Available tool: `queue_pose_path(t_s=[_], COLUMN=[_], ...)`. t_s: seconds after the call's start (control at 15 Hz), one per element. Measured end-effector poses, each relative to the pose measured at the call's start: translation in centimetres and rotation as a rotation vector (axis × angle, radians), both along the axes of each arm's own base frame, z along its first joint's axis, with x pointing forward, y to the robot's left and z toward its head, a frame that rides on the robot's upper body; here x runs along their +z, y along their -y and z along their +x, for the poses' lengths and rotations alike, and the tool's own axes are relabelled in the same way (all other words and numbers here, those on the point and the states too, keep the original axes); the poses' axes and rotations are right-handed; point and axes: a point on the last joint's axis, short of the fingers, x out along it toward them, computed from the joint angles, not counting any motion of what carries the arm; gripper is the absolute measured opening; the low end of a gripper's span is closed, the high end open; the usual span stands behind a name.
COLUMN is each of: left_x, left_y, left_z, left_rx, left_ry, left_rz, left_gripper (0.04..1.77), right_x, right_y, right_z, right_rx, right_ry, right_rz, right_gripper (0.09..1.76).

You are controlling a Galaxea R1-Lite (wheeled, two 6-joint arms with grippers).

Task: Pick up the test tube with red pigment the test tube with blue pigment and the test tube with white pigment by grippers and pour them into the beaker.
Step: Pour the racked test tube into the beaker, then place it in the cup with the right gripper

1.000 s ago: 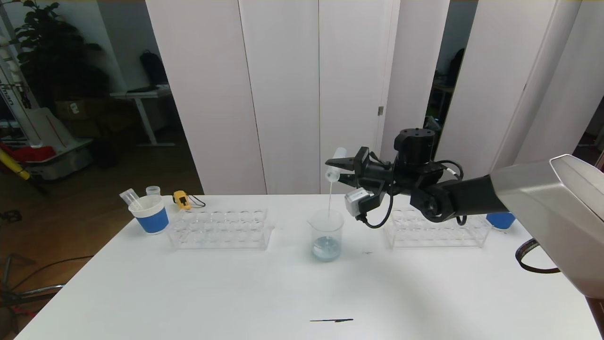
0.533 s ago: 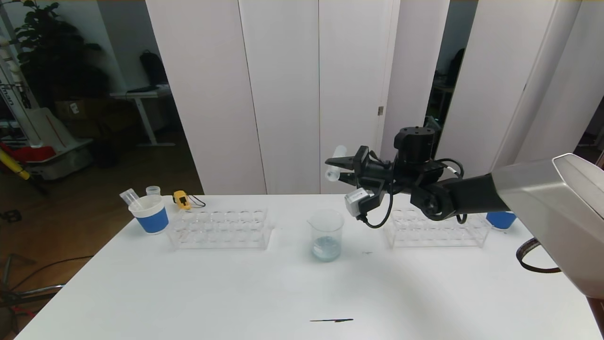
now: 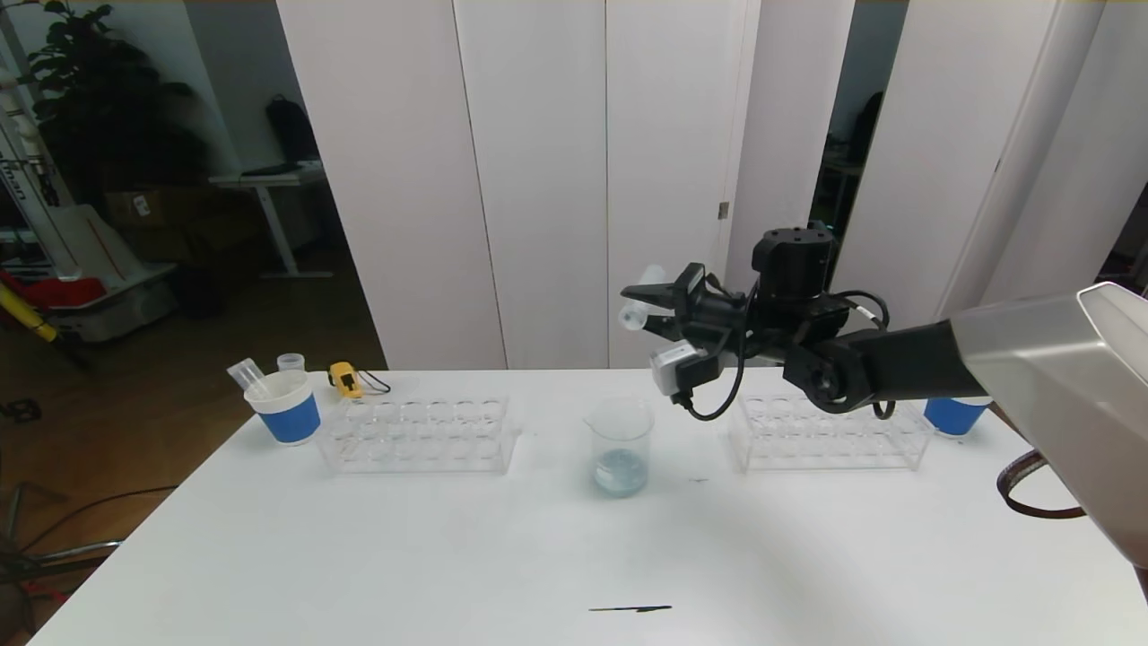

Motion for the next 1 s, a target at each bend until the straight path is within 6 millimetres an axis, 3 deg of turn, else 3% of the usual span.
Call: queue_pose_path(t_s=[0.2, 0.47, 0.73, 1.0], left_x=[0.0, 0.0, 0.0, 0.0], left_y=[0.0, 0.0, 0.0, 0.0], left_z=[0.0, 0.0, 0.0, 0.0], left_rx=[0.000, 0.000, 0.000, 0.000], left_ry=[0.000, 0.000, 0.000, 0.000], left_rz=[0.000, 0.000, 0.000, 0.000], left_gripper=[1.73, 1.73, 1.73, 1.73], right_x=[1.5, 5.2, 8.2, 10.6], right_y=[-1.4, -1.9, -1.0, 0.4], right_z=[-1.2, -3.5, -4.8, -5.9], right_rx=[-0.063, -0.165, -0.192, -0.327], right_ry=[-0.056, -0.163, -0.245, -0.406], right_rz=[0.070, 0.237, 0.384, 0.658], right_gripper=[0.58, 0.58, 0.58, 0.58])
